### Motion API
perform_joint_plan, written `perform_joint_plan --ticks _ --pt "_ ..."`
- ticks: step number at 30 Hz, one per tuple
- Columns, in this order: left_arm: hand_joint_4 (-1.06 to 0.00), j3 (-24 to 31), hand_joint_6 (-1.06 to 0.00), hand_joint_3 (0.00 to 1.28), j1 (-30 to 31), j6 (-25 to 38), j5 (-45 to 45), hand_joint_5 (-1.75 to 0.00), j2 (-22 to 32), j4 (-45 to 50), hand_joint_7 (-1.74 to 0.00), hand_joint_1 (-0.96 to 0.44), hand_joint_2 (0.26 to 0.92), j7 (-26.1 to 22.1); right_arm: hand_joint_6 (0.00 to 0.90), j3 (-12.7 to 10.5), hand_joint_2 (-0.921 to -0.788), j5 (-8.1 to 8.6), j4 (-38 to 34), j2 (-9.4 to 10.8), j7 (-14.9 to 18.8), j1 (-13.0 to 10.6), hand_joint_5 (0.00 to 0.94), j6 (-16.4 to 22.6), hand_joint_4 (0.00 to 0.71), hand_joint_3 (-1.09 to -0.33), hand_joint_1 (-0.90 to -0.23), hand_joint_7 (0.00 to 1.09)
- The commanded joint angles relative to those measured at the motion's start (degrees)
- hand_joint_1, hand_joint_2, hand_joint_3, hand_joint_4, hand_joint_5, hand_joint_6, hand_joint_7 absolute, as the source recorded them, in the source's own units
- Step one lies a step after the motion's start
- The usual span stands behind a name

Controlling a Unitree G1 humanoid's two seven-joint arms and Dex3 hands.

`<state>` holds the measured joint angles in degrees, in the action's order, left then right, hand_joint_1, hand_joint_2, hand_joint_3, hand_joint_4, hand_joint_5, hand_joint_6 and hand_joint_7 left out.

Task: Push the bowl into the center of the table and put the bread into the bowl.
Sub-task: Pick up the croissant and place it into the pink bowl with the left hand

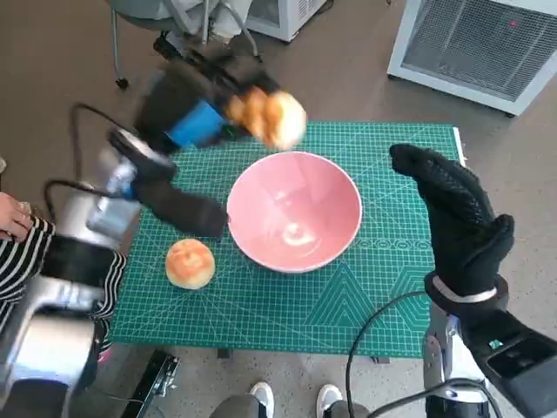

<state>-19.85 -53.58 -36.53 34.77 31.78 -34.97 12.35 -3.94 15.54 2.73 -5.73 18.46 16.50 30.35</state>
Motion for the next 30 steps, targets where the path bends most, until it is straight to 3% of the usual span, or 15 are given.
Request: perform_joint_plan --ticks 1,11,12,13,14,17,18,21,28,29,30 --pt "-0.75 -2.7 -0.64 0.04 0.6 -1.9 3.4 -1.08 -1.3 -0.7 -1.17 0.00 0.919 -1.5 0.085 0.0 -0.921 0.53 -0.3 -0.2 0.6 -1.4 0.000 -0.3 0.131 -0.689 -0.696 0.39" --pt "-0.68 -6.1 -0.57 0.10 -0.8 -3.0 5.8 -1.13 -5.0 -8.1 -1.27 0.00 0.921 -4.4 0.082 0.0 -0.921 0.45 -0.4 0.1 0.5 -1.4 0.000 -0.3 0.130 -0.690 -0.695 0.39" --pt "-0.63 -6.3 -0.56 0.12 -0.9 -3.2 5.2 -1.02 -5.4 -9.1 -1.29 -0.07 0.921 -5.4 0.082 0.1 -0.921 0.41 -0.3 0.1 0.5 -1.5 0.000 -0.3 0.130 -0.690 -0.695 0.39" --pt "-0.61 -6.3 -0.55 0.15 -0.9 -3.2 4.3 -0.80 -5.7 -10.2 -1.33 -0.17 0.921 -7.2 0.081 0.1 -0.921 0.36 -0.3 0.2 0.4 -1.5 0.000 -0.3 0.130 -0.690 -0.695 0.39" --pt "-0.53 -6.3 -0.45 0.13 -0.9 -3.2 3.8 -0.55 -6.0 -10.9 -1.02 -0.12 0.878 -8.3 0.081 0.1 -0.921 0.33 -0.3 0.2 0.4 -1.6 0.000 -0.2 0.130 -0.690 -0.695 0.39" --pt "-0.47 -5.9 -0.46 0.05 -1.1 -3.6 3.4 -0.19 -6.2 -11.8 -0.43 -0.06 0.850 -9.5 0.080 0.1 -0.921 0.27 -0.4 0.3 0.3 -1.5 0.000 -0.2 0.130 -0.690 -0.695 0.40" --pt "-0.46 -5.8 -0.47 0.03 -1.2 -3.7 3.4 -0.12 -6.3 -11.9 -0.31 -0.04 0.847 -9.7 0.080 0.1 -0.921 0.26 -0.4 0.3 0.3 -1.5 0.000 -0.2 0.130 -0.690 -0.695 0.40" --pt "-0.45 -5.5 -0.48 0.01 -1.3 -3.9 3.5 -0.04 -6.4 -12.2 -0.16 -0.03 0.843 -10.0 0.079 0.1 -0.921 0.26 -0.4 0.3 0.3 -1.5 0.000 -0.2 0.130 -0.690 -0.695 0.40" --pt "-0.45 -5.4 -0.49 0.00 -1.3 -4.0 3.4 0.00 -6.4 -12.3 -0.08 -0.03 0.841 -10.2 0.077 0.1 -0.921 0.26 -0.4 0.3 0.3 -1.5 0.000 -0.2 0.130 -0.690 -0.695 0.40" --pt "-0.45 -5.5 -0.49 0.00 -1.0 -3.1 2.3 0.00 -6.0 -12.5 -0.08 -0.03 0.841 -13.7 0.077 0.0 -0.921 0.29 -0.1 0.2 0.2 -1.7 0.000 -0.3 0.130 -0.690 -0.695 0.40" --pt "-0.36 -4.2 -0.40 0.01 0.4 -3.7 -0.3 0.00 -3.7 -10.8 -0.06 -0.12 0.835 -16.8 0.077 0.0 -0.921 0.26 0.5 0.4 0.0 -2.0 0.000 -0.5 0.130 -0.690 -0.695 0.40"
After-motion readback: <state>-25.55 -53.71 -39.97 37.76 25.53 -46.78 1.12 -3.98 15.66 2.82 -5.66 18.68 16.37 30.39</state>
